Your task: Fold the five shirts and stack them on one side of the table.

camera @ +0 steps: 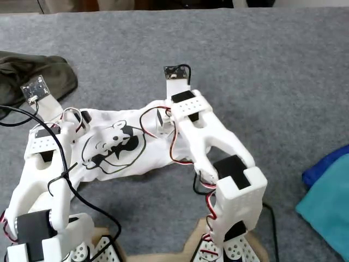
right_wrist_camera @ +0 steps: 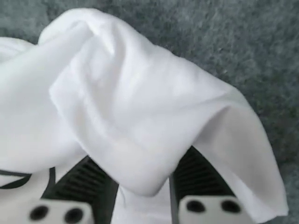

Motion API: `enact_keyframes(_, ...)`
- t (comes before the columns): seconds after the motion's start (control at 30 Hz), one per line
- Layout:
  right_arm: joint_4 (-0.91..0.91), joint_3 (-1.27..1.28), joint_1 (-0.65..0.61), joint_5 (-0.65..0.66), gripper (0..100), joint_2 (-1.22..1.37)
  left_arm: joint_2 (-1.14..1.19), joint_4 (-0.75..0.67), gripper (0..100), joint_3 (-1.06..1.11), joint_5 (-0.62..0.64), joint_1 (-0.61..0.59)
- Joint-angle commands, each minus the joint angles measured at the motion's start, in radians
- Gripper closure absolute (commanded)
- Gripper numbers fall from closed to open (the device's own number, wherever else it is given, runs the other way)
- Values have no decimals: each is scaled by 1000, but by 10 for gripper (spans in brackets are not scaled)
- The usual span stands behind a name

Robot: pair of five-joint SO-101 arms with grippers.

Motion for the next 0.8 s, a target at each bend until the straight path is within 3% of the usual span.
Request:
enact_keyframes(0.0, -11, -36, 22, -5, 872, -2, -2, -12, 778, -41, -12, 2)
enact_keyframes(0.2, -5, -36, 22, -3, 993, -2, -2, -12, 778, -41, -12, 2)
enact_keyframes(0.43, 37, -36, 28, -3, 986, -8, -2, -12, 778, -41, -12, 2)
enact_keyframes(0.63, 118, -50, 116, 25, 992, -15, -2, -9, 778, -49, -12, -6)
enact_keyframes(0.77, 170, -119, 163, 83, 992, -47, -2, 35, 777, -120, -11, -77)
